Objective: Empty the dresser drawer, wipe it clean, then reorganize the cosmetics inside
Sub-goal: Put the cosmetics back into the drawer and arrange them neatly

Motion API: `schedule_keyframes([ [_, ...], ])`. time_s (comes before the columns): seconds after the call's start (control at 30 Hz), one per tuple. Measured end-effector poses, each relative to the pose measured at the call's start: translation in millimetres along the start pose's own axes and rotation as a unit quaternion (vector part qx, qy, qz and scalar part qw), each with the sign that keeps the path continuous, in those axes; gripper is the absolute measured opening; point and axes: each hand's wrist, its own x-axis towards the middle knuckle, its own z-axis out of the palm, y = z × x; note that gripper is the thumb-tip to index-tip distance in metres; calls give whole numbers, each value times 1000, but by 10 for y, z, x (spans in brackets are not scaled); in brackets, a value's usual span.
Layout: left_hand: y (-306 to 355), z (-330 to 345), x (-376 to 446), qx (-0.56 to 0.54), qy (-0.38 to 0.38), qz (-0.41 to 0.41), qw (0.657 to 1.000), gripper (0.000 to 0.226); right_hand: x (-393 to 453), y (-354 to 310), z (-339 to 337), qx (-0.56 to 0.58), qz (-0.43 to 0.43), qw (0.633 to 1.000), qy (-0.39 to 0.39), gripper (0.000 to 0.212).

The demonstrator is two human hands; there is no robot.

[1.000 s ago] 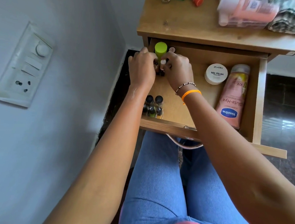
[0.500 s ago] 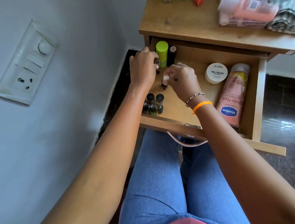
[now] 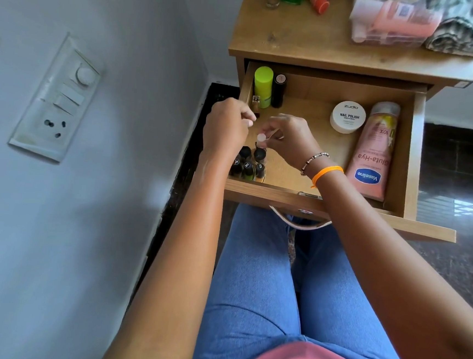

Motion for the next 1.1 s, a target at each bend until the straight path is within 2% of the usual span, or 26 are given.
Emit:
schedule_keyframes([
  [0.37, 51, -19, -110, -7, -29, -6, 1000, 14, -21, -25, -71, 9, 17, 1000, -1, 22],
  [0.53, 186, -10, -21, -35, 24, 8, 999, 13, 68, -26, -276, 13, 5, 995, 98, 20],
  [0.73, 619, -96, 333, -101, 90, 29, 990, 12, 468, -145, -721, 30, 1, 971, 239, 13],
  [0.9, 850, -71, 779, -170, 130, 9, 977, 13, 820, -269, -983, -28, 43, 960, 277, 38],
  [1.03, 926, -70, 1175, -184, 167, -36, 968, 30, 1156, -338, -1315, -49, 68, 943, 322, 42],
  [1.1, 947, -71, 1352, -183, 173, -49, 966, 37, 1298, -338, -1456, -57, 98, 944, 310, 45],
])
